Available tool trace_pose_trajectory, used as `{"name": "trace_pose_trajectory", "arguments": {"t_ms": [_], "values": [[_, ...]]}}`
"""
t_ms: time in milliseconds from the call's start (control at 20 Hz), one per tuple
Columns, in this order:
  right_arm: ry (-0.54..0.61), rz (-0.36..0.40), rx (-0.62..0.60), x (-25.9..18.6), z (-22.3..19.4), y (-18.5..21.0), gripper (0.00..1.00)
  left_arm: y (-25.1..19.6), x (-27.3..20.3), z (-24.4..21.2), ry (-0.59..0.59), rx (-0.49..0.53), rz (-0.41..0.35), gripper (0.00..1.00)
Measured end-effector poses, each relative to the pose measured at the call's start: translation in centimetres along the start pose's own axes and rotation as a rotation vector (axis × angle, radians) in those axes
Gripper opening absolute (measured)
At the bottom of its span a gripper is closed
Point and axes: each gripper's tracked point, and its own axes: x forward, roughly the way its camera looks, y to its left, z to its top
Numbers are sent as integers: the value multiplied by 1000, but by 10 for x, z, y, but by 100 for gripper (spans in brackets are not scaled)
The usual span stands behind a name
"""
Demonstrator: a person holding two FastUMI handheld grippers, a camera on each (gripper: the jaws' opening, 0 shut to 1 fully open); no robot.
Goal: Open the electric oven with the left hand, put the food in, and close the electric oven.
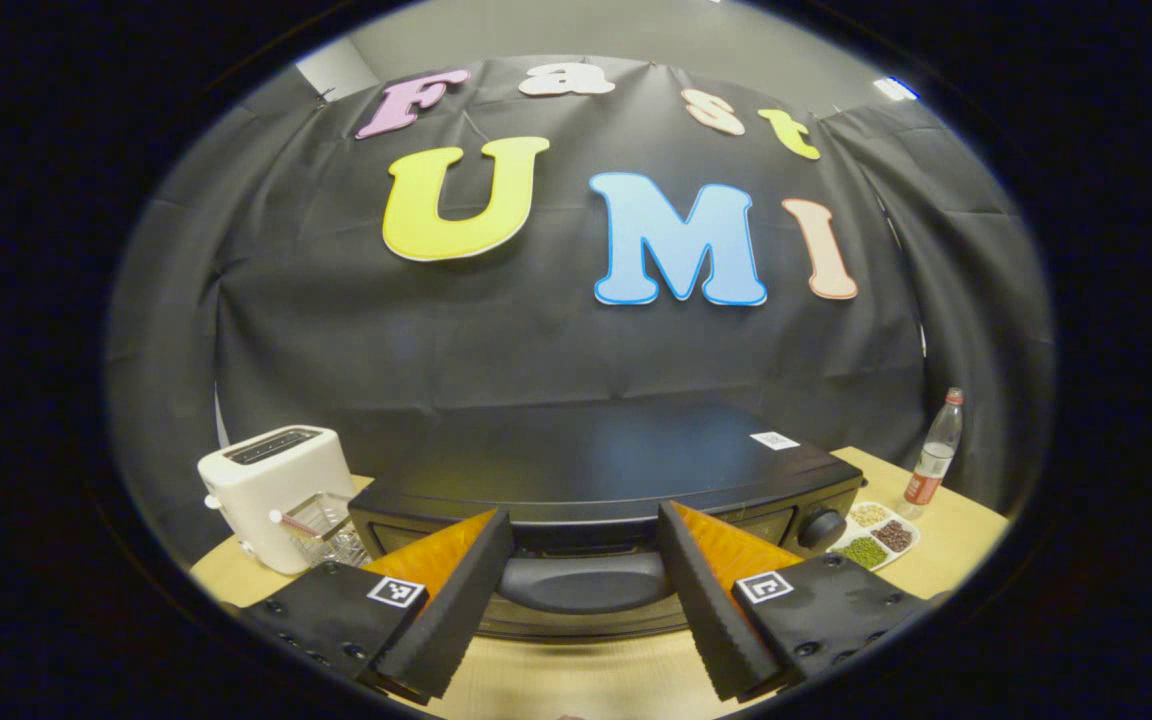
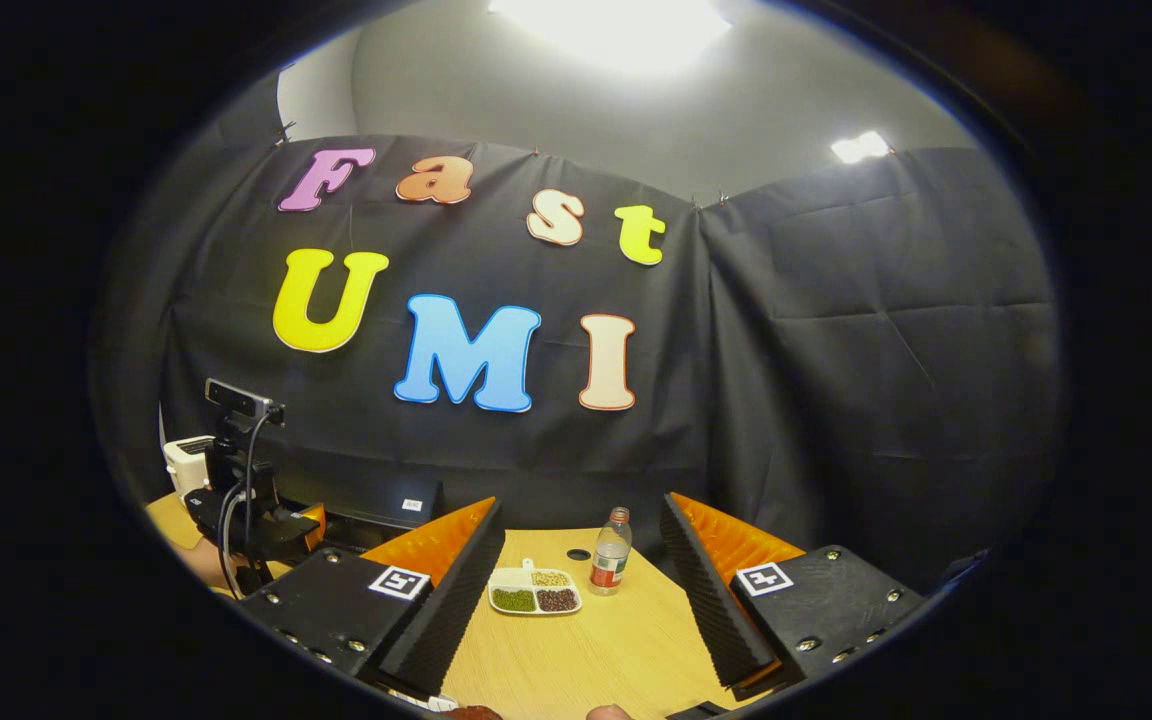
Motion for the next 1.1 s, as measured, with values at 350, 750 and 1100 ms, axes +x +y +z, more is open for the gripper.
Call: {"name": "trace_pose_trajectory", "arguments": {"t_ms": [350, 750, 1100], "values": [[-11, 32, -4, 1, 4, -2, 96, -2, -21, -4, -9, 8, 13, 100], [-12, 87, 15, -3, 3, 1, 95, -7, -62, -30, 34, 12, 17, 100], [-18, 115, 21, -7, 3, 4, 96, -10, -89, -55, 82, 22, 11, 97]]}}
